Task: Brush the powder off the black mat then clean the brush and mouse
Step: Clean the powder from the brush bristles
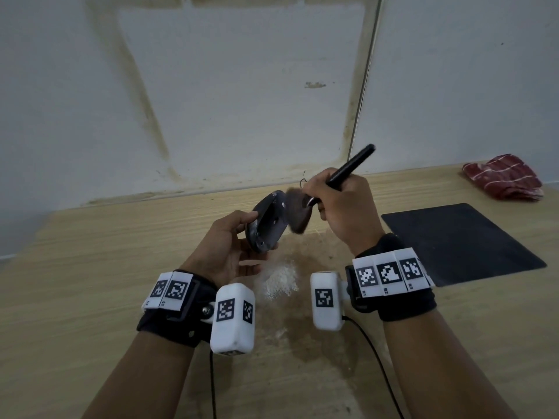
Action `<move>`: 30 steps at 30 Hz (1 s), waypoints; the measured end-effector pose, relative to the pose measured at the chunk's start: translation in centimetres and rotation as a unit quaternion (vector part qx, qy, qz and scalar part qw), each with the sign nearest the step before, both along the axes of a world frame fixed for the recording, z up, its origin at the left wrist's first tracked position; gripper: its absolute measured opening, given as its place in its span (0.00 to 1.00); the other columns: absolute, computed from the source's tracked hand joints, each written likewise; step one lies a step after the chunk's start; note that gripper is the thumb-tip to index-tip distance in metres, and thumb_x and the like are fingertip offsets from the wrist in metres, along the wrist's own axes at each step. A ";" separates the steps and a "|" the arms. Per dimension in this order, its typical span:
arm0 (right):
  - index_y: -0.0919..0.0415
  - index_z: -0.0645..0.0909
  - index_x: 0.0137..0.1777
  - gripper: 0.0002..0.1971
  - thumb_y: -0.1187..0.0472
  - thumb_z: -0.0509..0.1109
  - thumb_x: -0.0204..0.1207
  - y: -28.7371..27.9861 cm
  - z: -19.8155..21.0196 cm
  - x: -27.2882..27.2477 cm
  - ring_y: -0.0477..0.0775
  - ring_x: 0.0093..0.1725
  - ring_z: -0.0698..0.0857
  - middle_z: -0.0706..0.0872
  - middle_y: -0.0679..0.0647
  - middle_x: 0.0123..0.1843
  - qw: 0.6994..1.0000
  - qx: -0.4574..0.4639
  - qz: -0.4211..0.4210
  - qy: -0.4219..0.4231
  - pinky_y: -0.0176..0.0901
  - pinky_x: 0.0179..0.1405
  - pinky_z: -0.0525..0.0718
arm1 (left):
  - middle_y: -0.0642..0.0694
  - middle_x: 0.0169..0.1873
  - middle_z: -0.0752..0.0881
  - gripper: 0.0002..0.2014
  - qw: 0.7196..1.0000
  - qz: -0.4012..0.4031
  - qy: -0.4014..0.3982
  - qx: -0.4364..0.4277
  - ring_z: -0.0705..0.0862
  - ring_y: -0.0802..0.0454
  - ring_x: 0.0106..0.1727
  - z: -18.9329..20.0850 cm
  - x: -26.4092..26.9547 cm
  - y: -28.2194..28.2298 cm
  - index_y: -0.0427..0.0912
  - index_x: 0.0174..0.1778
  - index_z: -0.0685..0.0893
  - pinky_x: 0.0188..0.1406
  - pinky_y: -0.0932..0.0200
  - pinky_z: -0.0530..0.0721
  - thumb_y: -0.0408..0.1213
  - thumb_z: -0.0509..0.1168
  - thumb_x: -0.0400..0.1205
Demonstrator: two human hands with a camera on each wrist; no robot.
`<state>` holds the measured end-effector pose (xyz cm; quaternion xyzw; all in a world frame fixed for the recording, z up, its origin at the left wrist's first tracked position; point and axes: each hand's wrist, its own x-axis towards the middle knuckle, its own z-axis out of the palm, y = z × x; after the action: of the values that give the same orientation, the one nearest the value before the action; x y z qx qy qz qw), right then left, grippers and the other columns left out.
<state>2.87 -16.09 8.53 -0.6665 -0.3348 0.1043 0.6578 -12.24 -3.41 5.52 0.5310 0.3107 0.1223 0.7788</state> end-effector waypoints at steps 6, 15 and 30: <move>0.59 0.89 0.37 0.08 0.61 0.75 0.77 0.2 -0.6 -0.2 0.42 0.27 0.80 0.82 0.40 0.22 0.995 -0.089 0.018 -0.029 0.45 0.38 0.78 | 0.32 0.45 0.90 0.22 1.000 -0.001 0.000 0.001 0.85 0.43 0.36 0.0 -0.2 0.1 0.37 0.65 0.82 0.33 0.55 0.79 0.48 0.62 0.81; 0.51 0.86 0.33 0.11 0.59 0.74 0.78 0.2 -0.2 0.1 0.44 0.28 0.80 0.83 0.39 0.22 0.998 -0.057 -0.025 -0.032 0.47 0.38 0.80 | 0.31 0.46 0.88 0.25 1.000 -0.004 -0.008 -0.011 0.84 0.43 0.36 -0.1 -0.2 0.3 0.35 0.68 0.81 0.31 0.55 0.80 0.48 0.61 0.80; 0.66 0.87 0.35 0.10 0.63 0.75 0.77 0.3 0.2 -0.4 0.49 0.28 0.79 0.81 0.48 0.24 0.996 -0.090 0.012 -0.027 0.52 0.37 0.81 | 0.36 0.43 0.88 0.15 0.997 0.029 -0.008 0.067 0.83 0.44 0.39 -0.8 0.0 0.7 0.40 0.54 0.86 0.38 0.53 0.78 0.47 0.65 0.79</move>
<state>2.43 -15.83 8.68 -0.7214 -0.3494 0.1236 0.5851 -12.26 -2.75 4.72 0.5715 0.3107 0.1694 0.7404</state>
